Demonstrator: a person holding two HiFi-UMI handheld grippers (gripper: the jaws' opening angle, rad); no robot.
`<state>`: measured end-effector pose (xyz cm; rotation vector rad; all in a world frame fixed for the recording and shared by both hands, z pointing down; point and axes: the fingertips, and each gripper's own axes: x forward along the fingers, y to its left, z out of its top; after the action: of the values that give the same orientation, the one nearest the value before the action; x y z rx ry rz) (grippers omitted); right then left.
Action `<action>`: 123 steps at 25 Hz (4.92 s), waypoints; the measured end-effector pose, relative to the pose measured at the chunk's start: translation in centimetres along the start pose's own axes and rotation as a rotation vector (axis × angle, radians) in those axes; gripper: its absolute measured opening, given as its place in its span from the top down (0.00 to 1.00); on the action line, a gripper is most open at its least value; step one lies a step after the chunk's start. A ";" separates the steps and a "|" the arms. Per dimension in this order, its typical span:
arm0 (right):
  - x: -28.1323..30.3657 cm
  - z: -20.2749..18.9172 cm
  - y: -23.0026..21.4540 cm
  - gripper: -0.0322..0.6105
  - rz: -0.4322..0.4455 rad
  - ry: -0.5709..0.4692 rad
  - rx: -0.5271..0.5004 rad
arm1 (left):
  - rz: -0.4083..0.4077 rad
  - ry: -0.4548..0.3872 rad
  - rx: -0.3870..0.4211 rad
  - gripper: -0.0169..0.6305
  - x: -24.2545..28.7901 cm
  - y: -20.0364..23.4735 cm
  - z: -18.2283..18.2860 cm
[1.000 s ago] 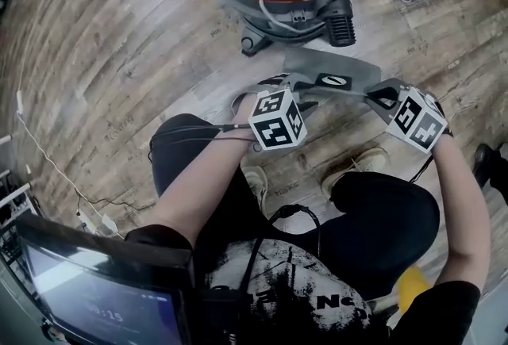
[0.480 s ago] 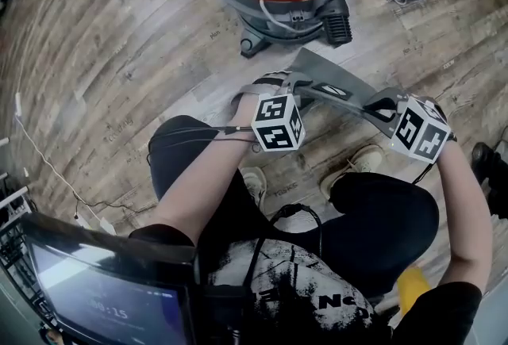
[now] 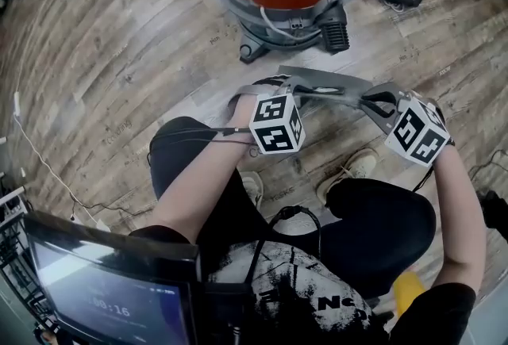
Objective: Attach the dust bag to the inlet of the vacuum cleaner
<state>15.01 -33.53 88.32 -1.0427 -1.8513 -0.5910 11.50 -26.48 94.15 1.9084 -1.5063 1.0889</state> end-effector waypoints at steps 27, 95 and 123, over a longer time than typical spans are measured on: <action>-4.0 7.3 -7.6 0.90 -0.245 0.067 -0.156 | 0.097 -0.060 -0.026 0.93 -7.7 7.8 7.4; -4.0 8.9 -11.2 0.90 -0.311 -0.088 -0.057 | 0.151 -0.127 -0.256 0.92 -7.0 11.3 7.8; -3.4 7.1 -12.8 0.89 -0.334 -0.016 0.093 | 0.213 -0.170 -0.227 0.91 -7.5 12.7 9.7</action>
<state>1.57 -36.47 82.25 -0.6820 -2.0636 -0.6838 1.62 -33.20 81.16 1.7502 -1.8754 0.8151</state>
